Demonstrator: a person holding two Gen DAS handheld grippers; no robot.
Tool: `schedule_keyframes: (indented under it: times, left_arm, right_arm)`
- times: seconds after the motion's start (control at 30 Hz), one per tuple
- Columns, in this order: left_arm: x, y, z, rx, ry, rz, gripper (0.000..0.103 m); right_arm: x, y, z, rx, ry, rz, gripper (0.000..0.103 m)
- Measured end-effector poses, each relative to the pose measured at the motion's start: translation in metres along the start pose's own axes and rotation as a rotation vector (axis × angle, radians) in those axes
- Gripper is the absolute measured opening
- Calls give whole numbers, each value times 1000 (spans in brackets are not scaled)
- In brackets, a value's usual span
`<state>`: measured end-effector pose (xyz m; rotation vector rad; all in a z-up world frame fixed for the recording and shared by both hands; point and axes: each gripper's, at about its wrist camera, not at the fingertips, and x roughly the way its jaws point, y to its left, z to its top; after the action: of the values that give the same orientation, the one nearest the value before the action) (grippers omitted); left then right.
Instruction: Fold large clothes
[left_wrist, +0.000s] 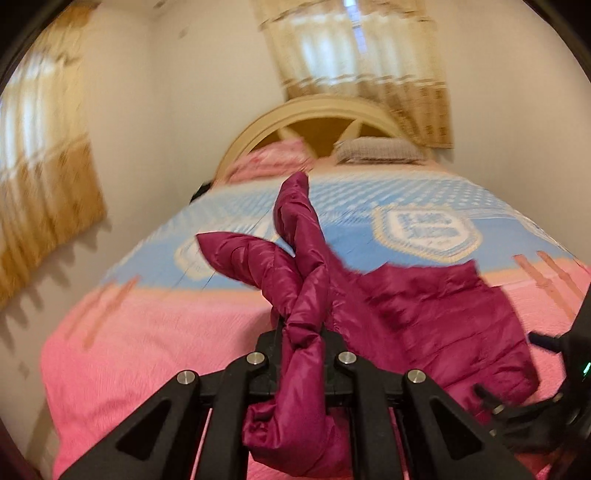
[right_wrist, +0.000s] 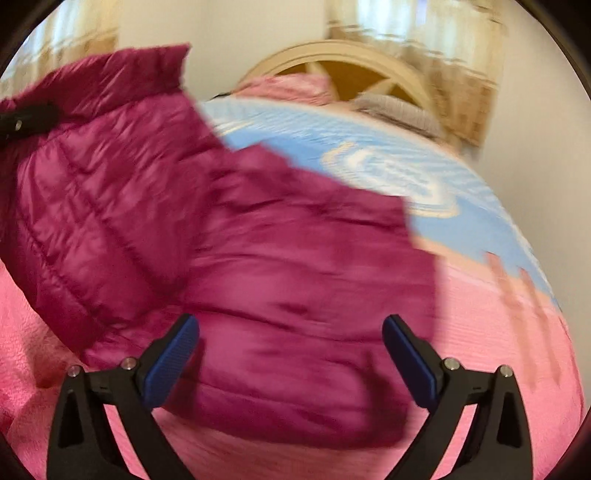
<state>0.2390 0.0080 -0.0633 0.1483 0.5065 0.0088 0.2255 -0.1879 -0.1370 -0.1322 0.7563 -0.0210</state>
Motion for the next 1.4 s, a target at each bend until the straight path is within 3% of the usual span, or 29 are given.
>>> schedule_keyframes:
  times: [0.2, 0.37, 0.5, 0.63, 0.73, 0.8, 0.83, 0.87, 0.9, 0.93, 1.07, 1.17, 1.2, 1.3, 1.4]
  left_arm:
    - [-6, -98, 20, 191, -66, -96, 8]
    - [17, -195, -7, 414, -51, -141, 8]
    - [50, -245, -46, 559, 21, -162, 8]
    - [55, -255, -69, 631, -17, -118, 15]
    - [35, -244, -57, 610, -23, -132, 18]
    - [6, -229, -44, 574, -69, -167, 32]
    - [-5, -223, -39, 556, -86, -185, 55]
    - [-16, -214, -35, 529, -108, -189, 85]
    - [-25, -202, -27, 489, -140, -177, 96]
    - [-32, -191, -20, 445, -171, -155, 100]
    - [-26, -146, 3, 308, -139, -126, 100]
    - [4, -114, 13, 234, -108, -2, 100]
    - [26, -102, 16, 197, -62, 89, 100]
    - [77, -68, 20, 47, 80, 223, 100]
    - [109, -48, 26, -57, 155, 284, 100]
  right_arm:
    - [-10, -123, -34, 175, 25, -212, 102]
    - [-24, -201, -66, 346, 31, -286, 102]
    - [-27, -221, -84, 409, 50, -293, 102]
    - [-17, -224, -87, 407, 81, -272, 102]
    - [-12, -225, -84, 408, 89, -268, 102]
    - [-15, -227, -83, 410, 84, -276, 102]
    - [-17, -228, -80, 417, 77, -277, 102]
    - [-17, -229, -79, 419, 74, -279, 101]
    - [-20, -229, -71, 430, 61, -285, 96]
    - [-21, -230, -65, 436, 52, -283, 93]
    - [-29, -217, -27, 401, 1, -267, 86]
    - [-37, -197, 10, 382, -67, -235, 82]
    - [-40, -186, 26, 372, -87, -215, 82]
    - [-37, -150, 67, 328, -115, -168, 81]
    - [-27, -115, 102, 289, -129, -147, 81]
